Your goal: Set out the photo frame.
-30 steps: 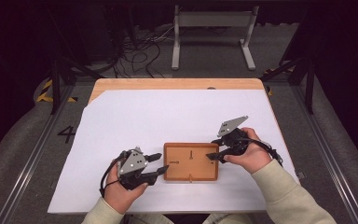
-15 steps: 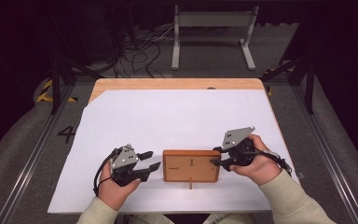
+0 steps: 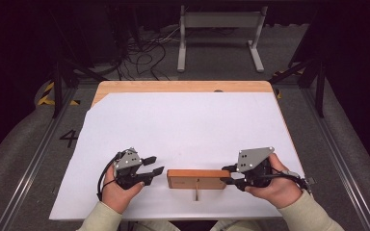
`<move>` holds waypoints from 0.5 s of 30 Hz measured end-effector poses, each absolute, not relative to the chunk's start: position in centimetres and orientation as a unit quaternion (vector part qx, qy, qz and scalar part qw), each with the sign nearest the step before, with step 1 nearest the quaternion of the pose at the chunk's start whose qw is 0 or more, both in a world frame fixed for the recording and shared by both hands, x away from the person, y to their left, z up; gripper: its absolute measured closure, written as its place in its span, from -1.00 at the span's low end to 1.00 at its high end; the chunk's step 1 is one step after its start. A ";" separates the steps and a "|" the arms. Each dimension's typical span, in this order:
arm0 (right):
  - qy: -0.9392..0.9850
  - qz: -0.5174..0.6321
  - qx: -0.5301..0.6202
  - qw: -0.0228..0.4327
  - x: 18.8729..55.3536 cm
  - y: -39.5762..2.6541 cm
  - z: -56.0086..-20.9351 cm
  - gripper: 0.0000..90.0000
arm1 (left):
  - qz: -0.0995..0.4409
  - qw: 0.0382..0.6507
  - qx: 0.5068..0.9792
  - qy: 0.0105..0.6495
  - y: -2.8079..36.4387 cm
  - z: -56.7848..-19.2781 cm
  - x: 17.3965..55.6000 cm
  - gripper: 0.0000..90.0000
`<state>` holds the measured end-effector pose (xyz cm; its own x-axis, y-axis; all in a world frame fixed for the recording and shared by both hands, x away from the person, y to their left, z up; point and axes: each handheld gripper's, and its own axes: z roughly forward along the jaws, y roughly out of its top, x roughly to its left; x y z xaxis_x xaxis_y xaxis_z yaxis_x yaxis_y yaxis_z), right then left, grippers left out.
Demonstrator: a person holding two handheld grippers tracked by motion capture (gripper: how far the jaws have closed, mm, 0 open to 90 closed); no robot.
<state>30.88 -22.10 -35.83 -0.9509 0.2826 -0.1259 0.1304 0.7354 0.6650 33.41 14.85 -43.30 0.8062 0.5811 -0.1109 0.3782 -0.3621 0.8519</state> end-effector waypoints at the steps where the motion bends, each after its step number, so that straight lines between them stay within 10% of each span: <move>1: 0.926 0.344 0.109 0.109 30.8 -22.1 -35.9 0.45 | 0.107 0.483 0.819 0.291 14.8 -43.3 33.5 0.14; 15: 0.930 0.347 0.103 0.066 29.5 -21.9 -37.7 0.06 | 0.095 0.479 0.823 0.292 14.6 -43.9 33.8 0.13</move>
<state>29.47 -21.86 -37.71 -0.9703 0.2363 -0.0512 0.1451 0.7384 0.6586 33.78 14.60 -43.92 0.8117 0.5710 -0.1229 0.3888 -0.3712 0.8432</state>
